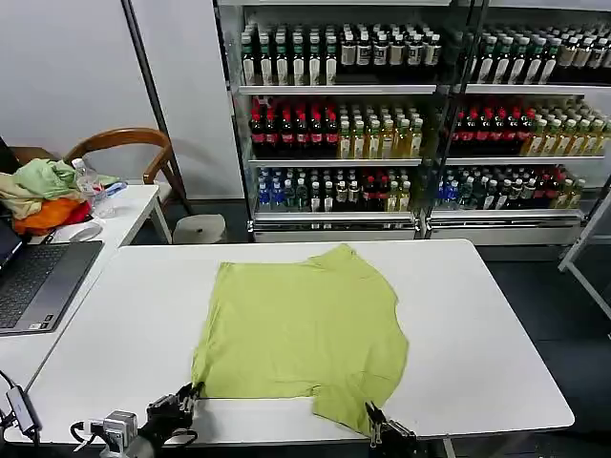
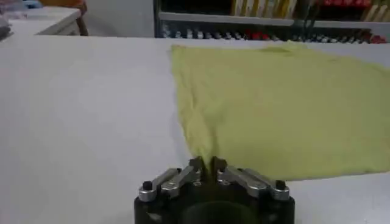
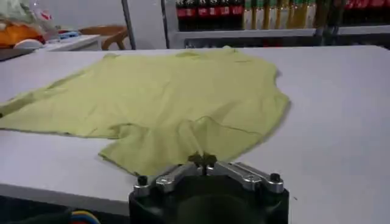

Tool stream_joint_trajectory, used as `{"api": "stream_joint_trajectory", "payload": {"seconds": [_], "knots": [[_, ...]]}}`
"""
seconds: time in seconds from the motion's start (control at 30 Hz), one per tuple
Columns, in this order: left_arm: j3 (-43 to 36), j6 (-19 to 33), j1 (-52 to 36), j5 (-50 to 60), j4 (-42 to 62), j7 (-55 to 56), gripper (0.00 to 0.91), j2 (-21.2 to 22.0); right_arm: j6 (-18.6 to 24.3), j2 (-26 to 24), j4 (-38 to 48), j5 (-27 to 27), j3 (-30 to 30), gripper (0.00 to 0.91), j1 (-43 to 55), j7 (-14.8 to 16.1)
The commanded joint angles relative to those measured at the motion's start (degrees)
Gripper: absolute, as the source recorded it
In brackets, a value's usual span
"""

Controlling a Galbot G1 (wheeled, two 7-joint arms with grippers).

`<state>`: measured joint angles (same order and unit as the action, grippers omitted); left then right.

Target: Fold and organize the clothes.

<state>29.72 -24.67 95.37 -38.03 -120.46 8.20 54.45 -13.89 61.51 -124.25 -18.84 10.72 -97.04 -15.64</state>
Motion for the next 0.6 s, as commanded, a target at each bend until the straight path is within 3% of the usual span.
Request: {"api": "stream_joint_trajectory", "payload": {"seconds": [0.03, 0.4, 0.6], "knots": [[0.07, 0.24, 0.19, 0.20, -0.46, -0.53, 0.040, 0.00, -0.11, 0.43, 0.38, 0.06, -0.29, 0.000, 0.47, -0.45], [2.86, 0.53, 7.85, 1.02, -6.26, -0.79, 0.040, -0.24, 2.85, -1.23, -5.62, 4.14, 6.55, 0.000, -11.83, 5.50], [3.88, 0.66, 14.19, 2.64, -10.18, -0.89, 0.040, -1.19, 3.61, -1.04, -8.46, 4.05, 9.69, 0.000, -16.46, 6.57]]}}
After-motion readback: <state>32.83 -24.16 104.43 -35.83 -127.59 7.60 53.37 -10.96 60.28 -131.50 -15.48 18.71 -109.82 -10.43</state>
